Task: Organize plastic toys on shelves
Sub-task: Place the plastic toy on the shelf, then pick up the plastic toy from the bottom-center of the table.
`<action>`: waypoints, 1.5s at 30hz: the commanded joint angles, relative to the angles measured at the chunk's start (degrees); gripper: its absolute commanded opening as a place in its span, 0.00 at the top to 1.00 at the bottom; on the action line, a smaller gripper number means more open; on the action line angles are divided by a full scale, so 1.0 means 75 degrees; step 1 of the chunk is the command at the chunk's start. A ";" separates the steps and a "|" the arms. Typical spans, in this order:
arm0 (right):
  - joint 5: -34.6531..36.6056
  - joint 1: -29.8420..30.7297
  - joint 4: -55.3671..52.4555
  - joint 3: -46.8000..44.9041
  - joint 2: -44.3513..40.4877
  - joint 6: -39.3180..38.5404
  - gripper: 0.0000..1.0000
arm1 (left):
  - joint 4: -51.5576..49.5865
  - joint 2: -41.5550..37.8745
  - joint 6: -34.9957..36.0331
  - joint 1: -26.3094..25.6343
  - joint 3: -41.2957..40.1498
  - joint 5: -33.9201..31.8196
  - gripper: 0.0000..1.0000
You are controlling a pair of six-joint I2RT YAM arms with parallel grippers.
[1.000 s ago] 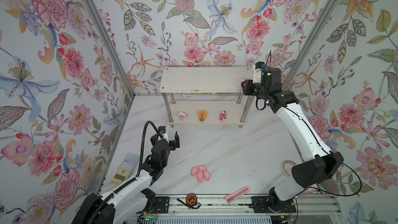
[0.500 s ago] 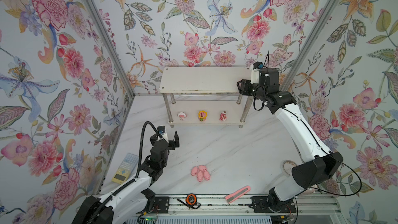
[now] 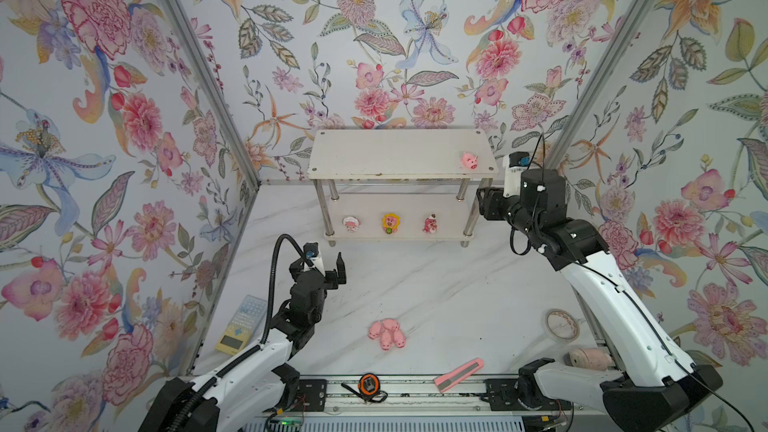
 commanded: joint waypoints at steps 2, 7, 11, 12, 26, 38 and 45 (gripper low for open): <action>0.0186 0.1200 -0.0387 -0.1524 -0.0185 -0.0804 0.50 | 0.0031 -0.0029 0.0004 0.0066 0.0097 -0.0049 0.01; -0.1130 0.2951 0.0304 -0.3146 -0.0224 -0.1013 0.59 | 0.0112 0.0148 -0.0076 0.0062 0.0183 -0.0029 0.01; -0.2276 0.3906 0.0783 -0.3916 0.0292 -0.0786 0.62 | 0.0252 0.0153 -0.0295 0.0063 0.0093 -0.0029 0.01; -0.2320 0.4066 0.0865 -0.4018 0.0418 -0.0692 0.61 | 0.0281 0.0131 -0.0326 0.0063 0.0058 -0.0037 0.01; -0.3865 0.4888 0.2473 -0.5086 0.1729 0.0141 0.29 | 0.0268 0.0314 -0.0287 0.0074 0.0165 -0.0102 0.01; -0.2816 0.5029 0.3301 -0.4939 0.2743 0.0955 0.50 | 0.0526 0.0604 -0.0239 0.0085 0.0100 -0.0057 0.01; -0.1575 0.5220 0.3019 -0.4834 0.2757 0.1311 0.68 | 0.0680 0.0787 -0.0180 0.0110 0.0112 -0.0014 0.01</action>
